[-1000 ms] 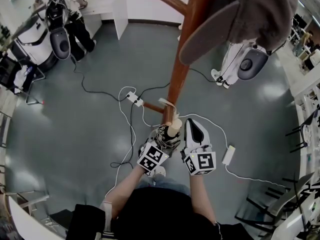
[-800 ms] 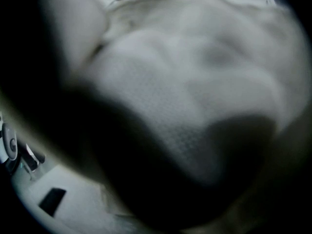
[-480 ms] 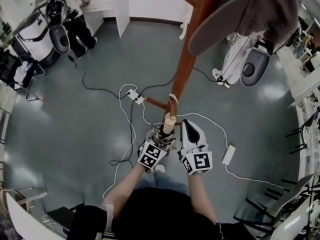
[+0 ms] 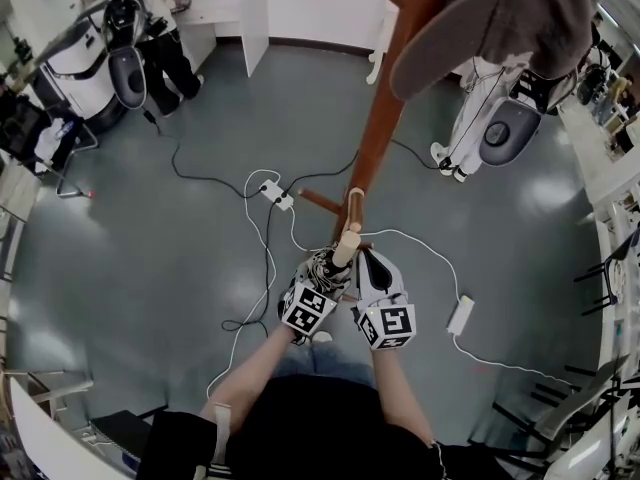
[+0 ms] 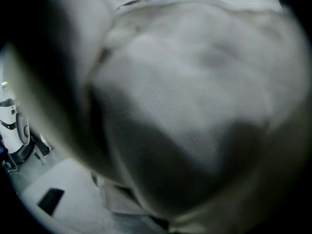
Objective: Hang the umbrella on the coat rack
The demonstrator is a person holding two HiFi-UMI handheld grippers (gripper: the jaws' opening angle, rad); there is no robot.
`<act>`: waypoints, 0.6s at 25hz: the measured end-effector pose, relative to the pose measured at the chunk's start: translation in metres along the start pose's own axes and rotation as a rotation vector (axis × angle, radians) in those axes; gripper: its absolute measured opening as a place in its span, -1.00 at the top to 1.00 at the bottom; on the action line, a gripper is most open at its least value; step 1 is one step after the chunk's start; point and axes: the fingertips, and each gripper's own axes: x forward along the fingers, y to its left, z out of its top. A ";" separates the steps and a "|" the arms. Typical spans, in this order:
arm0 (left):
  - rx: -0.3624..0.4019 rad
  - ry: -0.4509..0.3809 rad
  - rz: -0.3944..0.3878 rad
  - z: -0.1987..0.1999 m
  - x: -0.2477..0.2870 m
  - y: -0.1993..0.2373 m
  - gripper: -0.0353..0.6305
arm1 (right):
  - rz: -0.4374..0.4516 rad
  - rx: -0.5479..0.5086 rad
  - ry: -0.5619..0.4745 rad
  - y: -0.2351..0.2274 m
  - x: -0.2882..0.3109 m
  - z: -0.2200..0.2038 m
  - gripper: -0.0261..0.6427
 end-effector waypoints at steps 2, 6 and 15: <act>-0.003 -0.013 0.015 0.000 -0.001 0.001 -0.11 | 0.003 0.001 0.001 0.001 -0.001 -0.001 0.90; -0.029 -0.039 0.038 0.004 0.002 0.007 -0.16 | 0.012 -0.001 0.002 0.004 -0.002 -0.001 0.90; -0.047 -0.166 0.078 0.029 -0.011 0.009 -0.50 | 0.010 -0.009 -0.001 0.004 -0.004 0.004 0.90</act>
